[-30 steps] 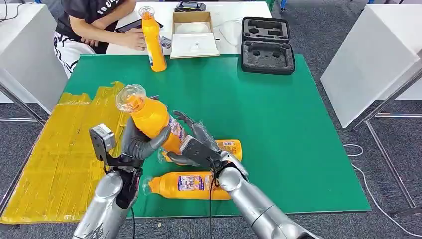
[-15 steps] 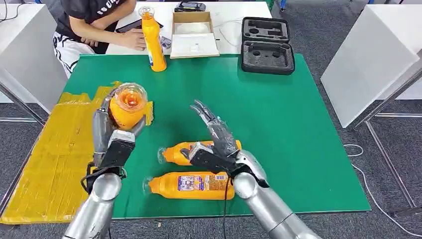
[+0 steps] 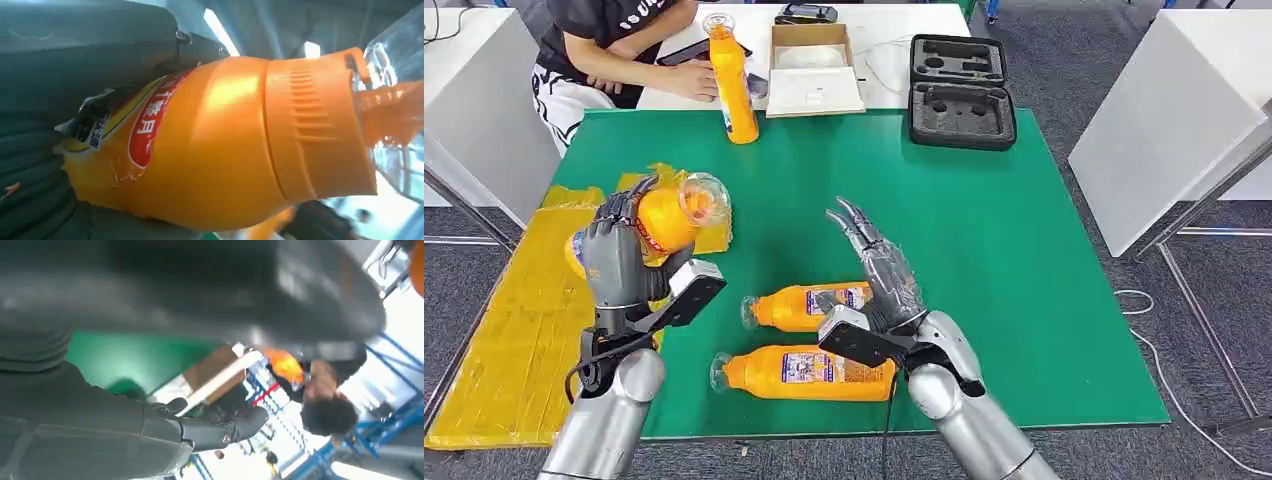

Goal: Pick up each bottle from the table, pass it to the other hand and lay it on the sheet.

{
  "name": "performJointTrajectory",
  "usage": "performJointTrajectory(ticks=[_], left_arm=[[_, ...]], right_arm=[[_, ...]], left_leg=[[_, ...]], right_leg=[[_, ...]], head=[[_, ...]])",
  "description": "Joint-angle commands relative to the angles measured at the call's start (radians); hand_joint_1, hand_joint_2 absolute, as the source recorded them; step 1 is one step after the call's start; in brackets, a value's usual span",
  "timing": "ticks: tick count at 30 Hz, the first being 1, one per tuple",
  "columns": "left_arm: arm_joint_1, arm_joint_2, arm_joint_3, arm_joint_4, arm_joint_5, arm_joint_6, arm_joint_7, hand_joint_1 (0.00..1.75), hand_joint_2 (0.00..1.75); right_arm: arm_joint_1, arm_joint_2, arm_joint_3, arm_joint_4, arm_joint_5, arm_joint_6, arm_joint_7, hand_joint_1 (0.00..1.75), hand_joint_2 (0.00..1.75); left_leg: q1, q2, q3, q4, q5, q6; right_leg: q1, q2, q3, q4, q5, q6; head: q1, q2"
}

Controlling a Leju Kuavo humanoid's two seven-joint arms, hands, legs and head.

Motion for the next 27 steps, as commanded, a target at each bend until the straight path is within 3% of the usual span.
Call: performJointTrajectory(ticks=[1, 4, 6, 15, 18, 21, 27], left_arm=[[-0.203, 0.28, -0.286, 0.272, -0.421, -0.111, 0.651, 1.75, 1.75], [-0.242, 0.255, -0.282, 0.421, -0.421, -0.157, 0.633, 1.75, 1.75], [-0.261, 0.25, -0.292, 0.487, -0.421, -0.173, 0.638, 1.75, 1.75], [-0.309, 0.206, -0.199, 0.791, -0.421, -0.175, 0.536, 1.75, 1.75], [-0.303, 0.188, -0.171, 0.814, -0.421, -0.196, 0.512, 1.75, 1.75], [-0.291, 0.164, -0.137, 0.829, -0.421, -0.213, 0.471, 1.75, 1.75], [-0.266, 0.137, -0.102, 0.82, -0.421, -0.218, 0.443, 1.75, 1.75]], right_arm=[[0.048, -0.012, -0.061, -0.178, 0.11, -0.022, 0.041, 0.0, 0.0], [0.058, -0.006, -0.079, -0.199, 0.128, -0.002, 0.053, 0.0, 0.0], [0.064, -0.005, -0.088, -0.205, 0.134, 0.001, 0.054, 0.0, 0.0], [0.068, -0.021, -0.09, -0.217, 0.123, 0.018, 0.044, 0.0, 0.0], [0.068, -0.021, -0.083, -0.22, 0.114, 0.024, 0.04, 0.0, 0.0], [0.062, -0.02, -0.075, -0.219, 0.119, 0.041, 0.047, 0.0, 0.0], [0.052, -0.016, -0.072, -0.212, 0.121, 0.064, 0.058, 0.0, 0.0]], left_leg=[[0.0, -0.001, 0.003, 0.0, 0.0, -0.003], [0.002, -0.003, 0.008, 0.001, -0.002, -0.005], [0.002, 0.005, 0.01, 0.001, -0.004, -0.006], [0.001, 0.004, 0.003, -0.001, 0.0, -0.003], [0.003, 0.007, 0.012, 0.003, -0.006, -0.008], [0.001, 0.003, 0.002, 0.0, 0.0, -0.004], [0.002, 0.004, 0.003, 0.0, -0.001, -0.004]], right_leg=[[0.0, -0.002, 0.003, 0.0, -0.001, -0.001], [0.002, -0.005, 0.009, 0.001, -0.004, -0.003], [0.002, 0.001, 0.008, 0.001, -0.003, -0.003], [0.0, 0.002, 0.001, 0.0, 0.001, -0.004], [0.003, 0.002, 0.012, 0.002, -0.004, -0.006], [0.001, 0.001, 0.001, 0.0, 0.001, -0.004], [0.001, 0.002, 0.003, 0.0, 0.0, -0.004]], head=[[0.0, 0.0], [0.0, 0.0], [-0.002, 0.0], [0.0, 0.0], [0.0, 0.0], [0.001, 0.0], [0.0, 0.0]])
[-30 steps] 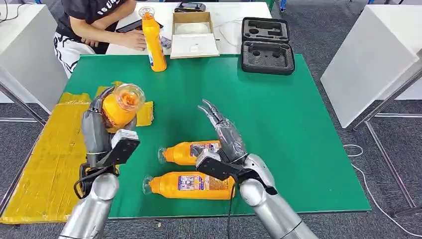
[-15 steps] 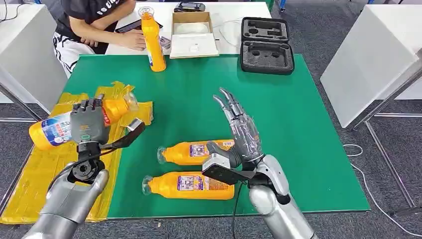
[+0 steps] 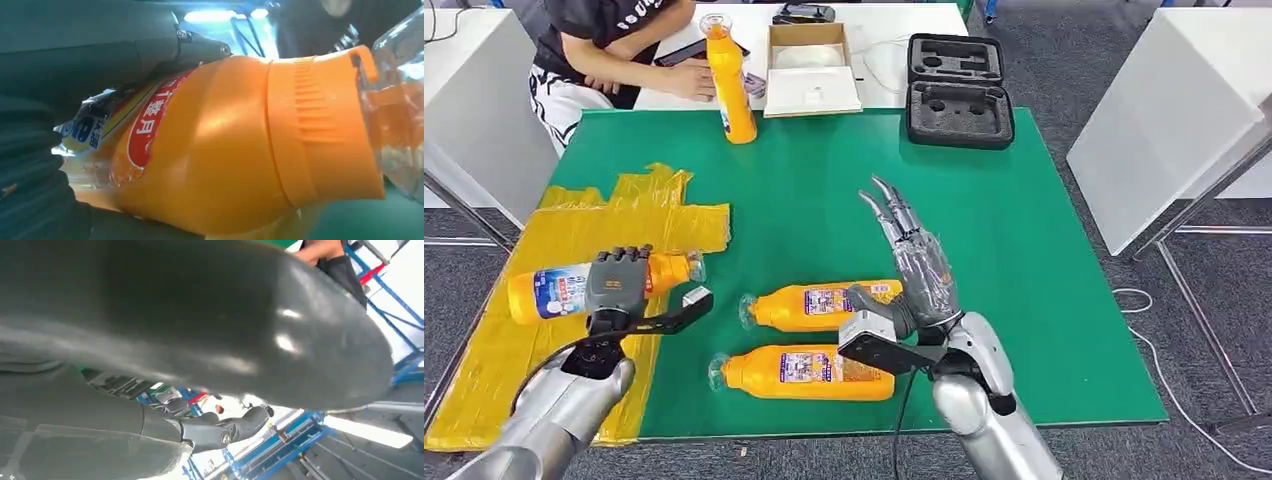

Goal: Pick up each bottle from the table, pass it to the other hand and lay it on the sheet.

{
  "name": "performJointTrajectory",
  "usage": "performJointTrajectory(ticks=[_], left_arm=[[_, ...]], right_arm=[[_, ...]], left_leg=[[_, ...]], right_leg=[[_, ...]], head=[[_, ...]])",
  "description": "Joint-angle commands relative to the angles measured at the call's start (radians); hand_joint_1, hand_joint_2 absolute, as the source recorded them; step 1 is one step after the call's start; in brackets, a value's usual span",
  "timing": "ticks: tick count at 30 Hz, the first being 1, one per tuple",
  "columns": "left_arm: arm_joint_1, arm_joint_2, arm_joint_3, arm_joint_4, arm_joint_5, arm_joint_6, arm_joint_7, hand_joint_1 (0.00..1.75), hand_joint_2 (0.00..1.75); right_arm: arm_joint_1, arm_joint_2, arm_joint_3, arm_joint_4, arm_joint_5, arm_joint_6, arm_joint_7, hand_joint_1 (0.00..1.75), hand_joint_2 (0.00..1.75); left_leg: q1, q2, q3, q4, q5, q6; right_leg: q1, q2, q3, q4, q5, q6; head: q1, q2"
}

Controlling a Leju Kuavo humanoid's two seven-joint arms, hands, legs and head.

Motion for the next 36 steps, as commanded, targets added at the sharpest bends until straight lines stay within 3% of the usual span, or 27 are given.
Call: performJointTrajectory(ticks=[1, 2, 3, 9, 10, 25, 30, 34, 36], left_arm=[[-0.013, -0.058, 0.078, 0.108, -0.001, -0.011, -0.038, 1.75, 1.75], [-0.01, -0.058, 0.078, 0.106, -0.001, -0.01, -0.035, 1.4, 1.75], [-0.004, -0.06, 0.085, 0.103, 0.0, -0.005, -0.033, 0.0, 1.75], [0.0, -0.063, 0.098, 0.102, -0.001, -0.005, -0.04, 0.0, 1.75], [0.001, -0.067, 0.11, 0.1, 0.0, -0.007, -0.041, 0.0, 0.0], [0.012, -0.074, 0.151, 0.083, -0.001, -0.013, -0.06, 0.0, 0.0], [0.012, -0.082, 0.183, 0.063, -0.001, -0.013, -0.079, 0.0, 0.0], [0.04, -0.123, 0.274, -0.083, 0.003, -0.02, -0.167, 0.0, 0.0], [0.101, -0.171, 0.323, -0.299, 0.057, -0.031, -0.266, 0.0, 0.0]], right_arm=[[-0.027, -0.006, 0.008, 0.019, 0.0, 0.033, 0.014, 0.0, 0.0], [-0.026, -0.005, 0.009, 0.021, 0.001, 0.034, 0.014, 0.0, 0.0], [-0.024, -0.003, 0.009, 0.025, 0.003, 0.036, 0.013, 0.0, 0.0], [-0.026, -0.001, 0.008, 0.03, 0.004, 0.036, 0.013, 0.0, 0.0], [-0.027, 0.0, 0.007, 0.033, 0.005, 0.037, 0.013, 0.0, 0.0], [-0.034, 0.007, 0.004, 0.05, 0.012, 0.04, 0.009, 0.0, 0.0], [-0.051, 0.014, 0.003, 0.07, 0.014, 0.039, 0.008, 0.0, 0.0], [-0.06, 0.021, -0.005, 0.079, 0.041, 0.039, 0.023, 0.0, 0.0], [-0.05, 0.023, -0.016, 0.076, 0.063, 0.036, 0.033, 0.0, 0.0]], left_leg=[[0.001, 0.001, 0.007, 0.002, -0.004, -0.003], [0.0, 0.002, 0.003, 0.0, -0.002, -0.002], [0.001, 0.003, 0.006, 0.001, -0.004, -0.003], [0.0, 0.002, 0.006, 0.0, -0.003, -0.003], [0.0, 0.002, 0.003, 0.0, -0.001, -0.002], [0.001, 0.003, 0.009, 0.001, -0.004, -0.004], [0.0, 0.002, 0.005, 0.0, -0.002, -0.002], [0.001, 0.002, 0.005, 0.001, -0.002, -0.003], [0.001, 0.001, 0.005, 0.002, -0.003, -0.003]], right_leg=[[0.001, -0.001, 0.008, 0.0, -0.003, -0.001], [0.0, 0.0, 0.004, -0.001, -0.001, 0.0], [0.001, 0.001, 0.007, 0.0, -0.002, -0.001], [0.001, 0.001, 0.006, -0.001, -0.002, -0.001], [0.0, 0.001, 0.004, -0.001, -0.001, -0.001], [0.001, 0.001, 0.01, 0.0, -0.003, -0.001], [0.001, 0.001, 0.006, -0.001, -0.001, -0.001], [0.001, 0.0, 0.006, 0.0, -0.002, -0.001], [0.002, -0.001, 0.007, 0.0, -0.002, -0.001]], head=[[0.0, 0.0], [0.0, 0.0], [0.0, 0.0], [0.0, 0.0], [0.0, 0.0], [0.0, 0.0], [0.0, 0.0], [0.0, 0.0], [0.0, 0.0]])
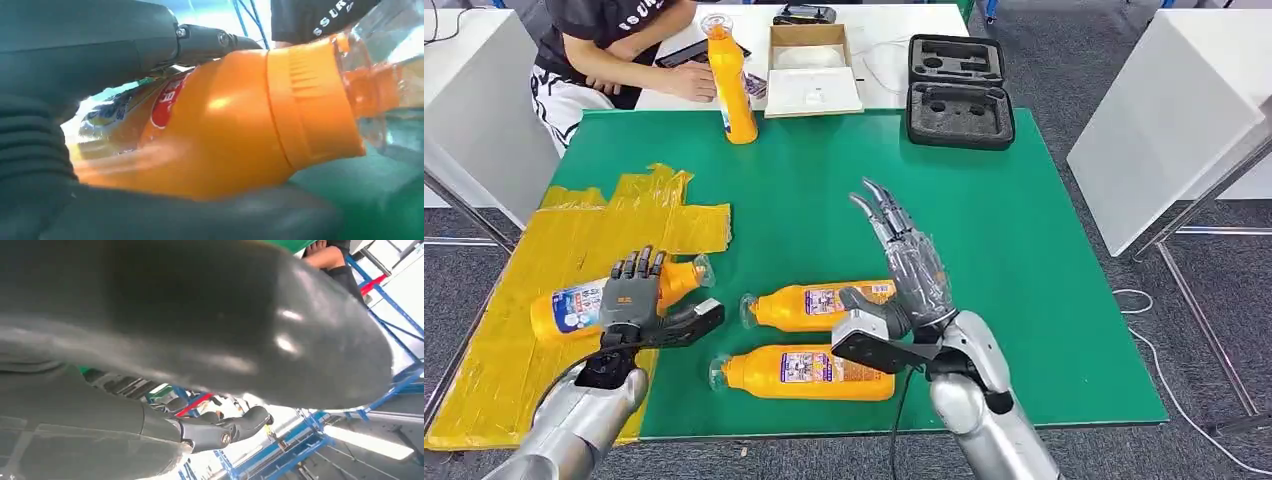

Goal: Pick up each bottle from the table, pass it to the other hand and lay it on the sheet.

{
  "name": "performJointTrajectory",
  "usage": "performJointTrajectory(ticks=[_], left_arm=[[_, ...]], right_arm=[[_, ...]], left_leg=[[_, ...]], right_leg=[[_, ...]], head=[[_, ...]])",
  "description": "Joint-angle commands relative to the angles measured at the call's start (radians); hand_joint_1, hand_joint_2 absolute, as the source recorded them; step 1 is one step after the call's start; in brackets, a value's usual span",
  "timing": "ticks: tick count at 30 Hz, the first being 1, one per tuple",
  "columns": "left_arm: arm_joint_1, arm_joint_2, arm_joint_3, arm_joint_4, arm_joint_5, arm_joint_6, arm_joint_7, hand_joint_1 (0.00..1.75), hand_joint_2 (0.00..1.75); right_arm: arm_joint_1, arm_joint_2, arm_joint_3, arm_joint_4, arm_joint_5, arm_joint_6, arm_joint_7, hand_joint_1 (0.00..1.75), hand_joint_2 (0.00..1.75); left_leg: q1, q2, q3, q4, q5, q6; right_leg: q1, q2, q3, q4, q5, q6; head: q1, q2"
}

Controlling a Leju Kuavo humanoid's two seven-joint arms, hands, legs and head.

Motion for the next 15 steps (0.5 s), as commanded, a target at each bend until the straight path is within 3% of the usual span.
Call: performJointTrajectory(ticks=[1, 2, 3, 4, 5, 6, 11, 12, 15], left_arm=[[0.099, -0.122, 0.178, -0.443, 0.137, -0.048, -0.24, 0.0, 0.0], [0.133, -0.142, 0.176, -0.557, 0.235, -0.08, -0.302, 0.0, 0.0], [0.185, -0.161, 0.16, -0.72, 0.513, -0.154, -0.444, 0.0, 0.0], [0.221, -0.155, 0.143, -0.816, 0.612, -0.205, -0.466, 0.0, 0.0], [0.252, -0.159, 0.133, -0.893, 0.804, -0.298, -0.521, 0.0, 1.75], [0.288, -0.151, 0.131, -0.963, 0.996, -0.402, -0.571, 0.0, 1.75], [0.386, -0.14, 0.137, -1.086, 1.242, -0.553, -0.669, 0.0, 1.75], [0.393, -0.136, 0.135, -1.101, 1.312, -0.614, -0.713, 0.0, 1.75], [0.391, -0.138, 0.128, -1.118, 1.365, -0.703, -0.751, 0.0, 1.75]], right_arm=[[-0.03, 0.009, -0.022, 0.064, 0.058, -0.002, 0.033, 0.0, 0.0], [-0.021, 0.007, -0.027, 0.063, 0.073, -0.005, 0.037, 0.0, 0.0], [-0.008, 0.001, -0.031, 0.067, 0.114, -0.007, 0.047, 0.0, 0.0], [-0.002, 0.001, -0.032, 0.074, 0.136, -0.011, 0.05, 0.0, 0.0], [0.002, 0.0, -0.031, 0.082, 0.165, -0.013, 0.055, 0.0, 0.0], [0.001, -0.004, -0.027, 0.092, 0.196, -0.018, 0.061, 0.0, 0.0], [0.007, -0.018, -0.013, 0.106, 0.29, -0.006, 0.089, 0.0, 0.0], [-0.002, -0.027, 0.0, 0.12, 0.347, 0.011, 0.118, 0.0, 1.75], [-0.031, -0.032, 0.028, 0.167, 0.423, 0.048, 0.157, 0.0, 1.75]], left_leg=[[0.001, 0.0, 0.002, 0.001, -0.002, -0.002], [0.001, 0.0, 0.003, 0.003, -0.003, -0.003], [0.001, -0.001, 0.002, 0.002, -0.003, -0.002], [0.001, -0.001, 0.001, 0.002, -0.002, -0.001], [0.001, 0.0, 0.003, 0.003, -0.004, -0.002], [0.001, 0.002, 0.005, 0.004, -0.006, -0.002], [0.0, 0.006, 0.003, 0.0, -0.004, -0.003], [0.0, 0.007, 0.006, 0.001, -0.006, -0.004], [0.001, 0.005, 0.003, 0.001, -0.005, -0.003]], right_leg=[[0.001, -0.001, 0.003, 0.0, -0.001, 0.0], [0.002, -0.002, 0.005, 0.001, -0.003, 0.0], [0.001, -0.003, 0.004, 0.0, -0.003, 0.0], [0.001, -0.003, 0.002, 0.0, -0.002, 0.0], [0.001, -0.003, 0.005, 0.0, -0.004, 0.0], [0.002, -0.001, 0.007, 0.0, -0.005, 0.0], [0.001, 0.004, 0.004, -0.002, -0.002, -0.001], [0.001, 0.005, 0.006, -0.001, -0.003, -0.001], [0.001, 0.002, 0.003, -0.001, -0.002, -0.001]], head=[[0.0, 0.0], [0.0, 0.0], [0.0, 0.0], [0.0, 0.0], [0.0, 0.0], [0.0, 0.0], [0.0, 0.0], [0.0, 0.0], [0.0, 0.0]])
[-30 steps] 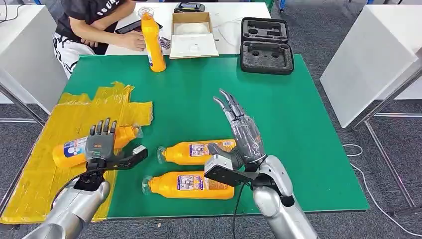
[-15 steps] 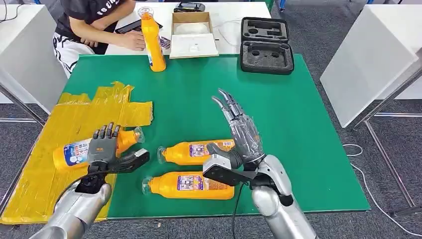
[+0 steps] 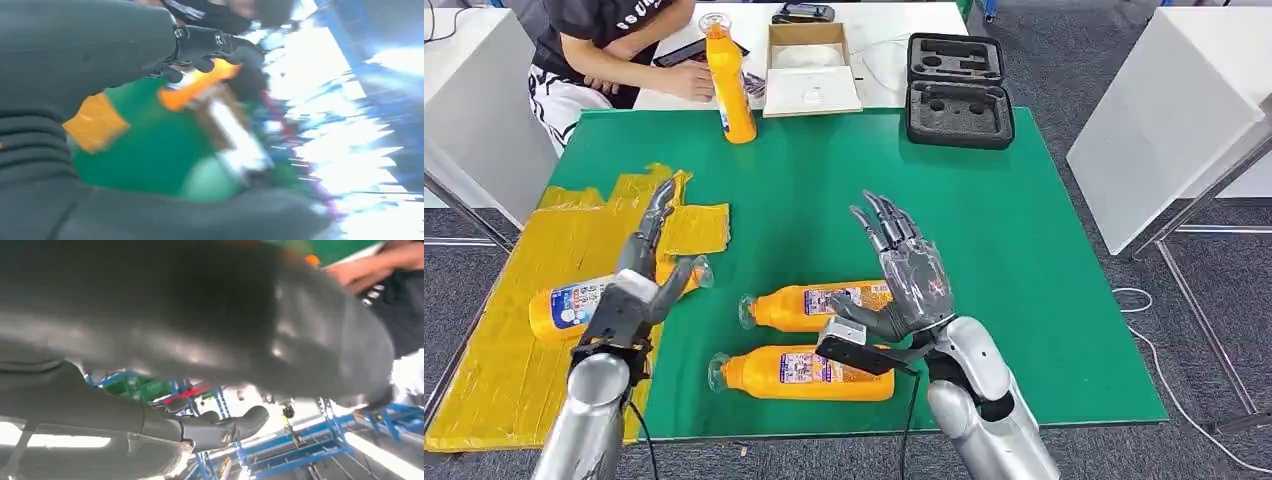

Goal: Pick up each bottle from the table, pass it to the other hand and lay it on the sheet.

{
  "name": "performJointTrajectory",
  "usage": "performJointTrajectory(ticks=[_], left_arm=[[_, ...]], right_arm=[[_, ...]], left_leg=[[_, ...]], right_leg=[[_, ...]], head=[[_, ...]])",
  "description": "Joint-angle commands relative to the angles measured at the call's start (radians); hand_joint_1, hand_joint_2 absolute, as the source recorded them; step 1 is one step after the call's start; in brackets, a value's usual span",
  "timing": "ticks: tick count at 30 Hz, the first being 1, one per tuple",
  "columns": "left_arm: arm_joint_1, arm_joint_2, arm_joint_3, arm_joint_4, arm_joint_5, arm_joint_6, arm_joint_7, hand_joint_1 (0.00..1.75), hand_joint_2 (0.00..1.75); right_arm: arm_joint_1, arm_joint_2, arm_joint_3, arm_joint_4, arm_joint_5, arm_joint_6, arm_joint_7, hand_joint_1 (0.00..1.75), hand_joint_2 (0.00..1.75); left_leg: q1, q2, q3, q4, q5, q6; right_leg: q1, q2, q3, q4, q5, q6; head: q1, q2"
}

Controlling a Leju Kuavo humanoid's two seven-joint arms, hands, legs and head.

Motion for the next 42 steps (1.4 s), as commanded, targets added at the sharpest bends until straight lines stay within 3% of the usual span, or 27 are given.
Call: performJointTrajectory(ticks=[1, 9, 13, 16, 17, 19, 20, 22, 28, 42], left_arm=[[0.085, -0.016, 0.026, -0.245, 0.175, -0.2, -0.094, 0.0, 1.75], [0.082, -0.022, 0.033, -0.24, 0.174, -0.206, -0.092, 0.0, 1.75], [0.064, -0.033, 0.042, -0.218, 0.174, -0.213, -0.083, 0.0, 1.75], [0.062, -0.033, 0.034, -0.206, 0.166, -0.22, -0.077, 0.0, 1.75], [0.063, -0.033, 0.031, -0.206, 0.162, -0.219, -0.077, 0.0, 1.75], [0.064, -0.033, 0.024, -0.207, 0.158, -0.22, -0.078, 0.0, 1.75], [0.066, -0.033, 0.023, -0.208, 0.157, -0.221, -0.078, 0.0, 1.75], [0.072, -0.031, 0.021, -0.21, 0.154, -0.219, -0.08, 0.0, 1.75], [0.066, -0.028, 0.017, -0.205, 0.155, -0.222, -0.088, 0.0, 1.75], [0.085, -0.027, -0.001, -0.206, 0.155, -0.22, -0.114, 0.0, 1.75]], right_arm=[[-0.063, -0.028, 0.046, 0.147, 0.144, 0.058, 0.073, 0.0, 1.75], [-0.08, -0.032, 0.061, 0.177, 0.182, 0.083, 0.096, 0.0, 1.75], [-0.128, -0.036, 0.089, 0.267, 0.235, 0.162, 0.127, 0.0, 1.75], [-0.155, -0.032, 0.107, 0.342, 0.256, 0.165, 0.133, 0.0, 1.75], [-0.158, -0.032, 0.109, 0.35, 0.255, 0.166, 0.131, 0.0, 1.75], [-0.17, -0.034, 0.118, 0.379, 0.252, 0.165, 0.124, 0.0, 1.75], [-0.172, -0.034, 0.121, 0.387, 0.251, 0.166, 0.122, 0.0, 1.75], [-0.182, -0.034, 0.138, 0.423, 0.249, 0.168, 0.121, 0.0, 1.75], [-0.228, -0.037, 0.189, 0.545, 0.287, 0.198, 0.149, 0.0, 1.75], [-0.254, -0.028, 0.151, 0.702, 0.287, 0.235, 0.151, 0.0, 1.75]], left_leg=[[0.002, 0.003, 0.004, 0.001, -0.002, -0.003], [0.002, 0.003, 0.005, 0.0, -0.001, -0.003], [0.002, 0.003, 0.005, 0.0, -0.001, -0.002], [0.002, 0.001, 0.003, -0.001, 0.0, -0.002], [0.003, 0.004, 0.01, 0.001, -0.003, -0.005], [0.002, 0.001, 0.003, -0.001, 0.0, -0.002], [0.003, 0.004, 0.01, 0.001, -0.003, -0.005], [0.002, 0.001, 0.003, -0.001, 0.0, -0.002], [0.002, 0.003, 0.007, 0.0, -0.002, -0.003], [0.002, 0.001, 0.004, -0.001, 0.0, -0.002]], right_leg=[[0.002, 0.002, 0.004, -0.001, -0.001, -0.001], [0.002, 0.001, 0.005, -0.001, -0.001, -0.001], [0.002, 0.002, 0.005, -0.001, -0.001, -0.001], [0.001, 0.001, 0.004, -0.001, 0.0, -0.001], [0.003, 0.002, 0.012, -0.001, -0.003, -0.001], [0.001, 0.001, 0.003, -0.001, 0.0, -0.001], [0.003, 0.001, 0.011, 0.0, -0.003, -0.002], [0.001, 0.001, 0.004, -0.001, 0.0, -0.001], [0.002, 0.001, 0.008, -0.001, -0.001, -0.001], [0.001, 0.0, 0.005, -0.001, -0.001, -0.001]], head=[[0.0, 0.0], [0.0, 0.0], [0.0, 0.0], [0.0, 0.0], [0.0, 0.0], [0.0, 0.0], [0.0, 0.0], [0.0, 0.0], [0.0, 0.0], [0.0, 0.0]])
